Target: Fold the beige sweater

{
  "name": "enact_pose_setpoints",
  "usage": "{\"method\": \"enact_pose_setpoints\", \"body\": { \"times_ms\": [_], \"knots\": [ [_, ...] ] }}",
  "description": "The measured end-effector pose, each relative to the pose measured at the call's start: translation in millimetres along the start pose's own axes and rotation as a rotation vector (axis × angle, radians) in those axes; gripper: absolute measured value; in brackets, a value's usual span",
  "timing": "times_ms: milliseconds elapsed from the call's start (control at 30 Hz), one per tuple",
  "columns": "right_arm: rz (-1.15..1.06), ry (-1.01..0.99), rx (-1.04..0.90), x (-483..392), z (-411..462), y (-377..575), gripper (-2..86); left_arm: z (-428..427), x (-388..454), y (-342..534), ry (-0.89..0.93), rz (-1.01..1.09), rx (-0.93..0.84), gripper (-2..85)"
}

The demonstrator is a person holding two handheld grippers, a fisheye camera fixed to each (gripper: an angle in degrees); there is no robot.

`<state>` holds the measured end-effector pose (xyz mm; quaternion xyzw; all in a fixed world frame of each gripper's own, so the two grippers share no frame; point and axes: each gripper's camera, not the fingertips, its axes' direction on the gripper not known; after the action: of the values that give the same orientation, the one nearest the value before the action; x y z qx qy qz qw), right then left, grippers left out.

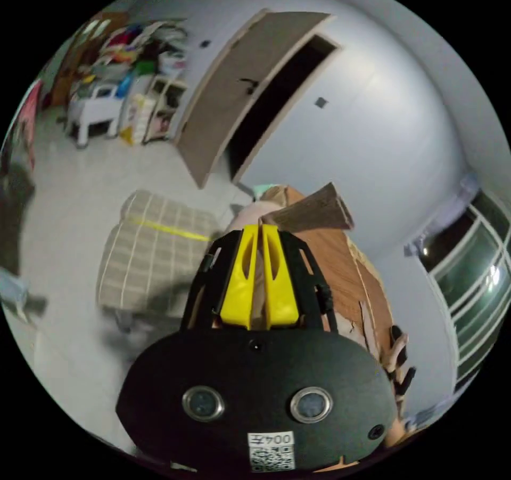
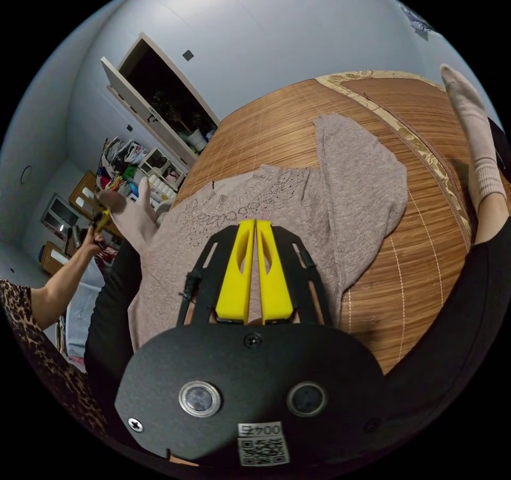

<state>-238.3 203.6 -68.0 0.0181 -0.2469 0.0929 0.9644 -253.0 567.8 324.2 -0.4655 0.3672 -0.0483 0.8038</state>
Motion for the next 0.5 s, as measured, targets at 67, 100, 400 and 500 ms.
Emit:
{"method": "enact_pose_setpoints", "body": {
  "times_ms": [67,100,400,500],
  "knots": [
    [-0.01,-0.007,-0.016,-3.1,2.6,0.1,1.1,1.6,-61.8,39.2,-0.018,-0.269,-0.076,1.0],
    [-0.011,-0.008,-0.02,-3.7,3.3,0.1,1.6,-3.0,-71.9,49.8,-0.026,-0.318,-0.066,1.0],
    [0.0,-0.026,-0.013,-12.5,2.9,-0.3,6.5,-54.5,4.6,122.2,0.015,-0.227,0.074,2.5],
    [-0.008,-0.026,-0.001,-18.4,0.1,0.4,6.8,-37.9,100.6,151.3,0.103,-0.007,-0.029,4.1]
  ]
}}
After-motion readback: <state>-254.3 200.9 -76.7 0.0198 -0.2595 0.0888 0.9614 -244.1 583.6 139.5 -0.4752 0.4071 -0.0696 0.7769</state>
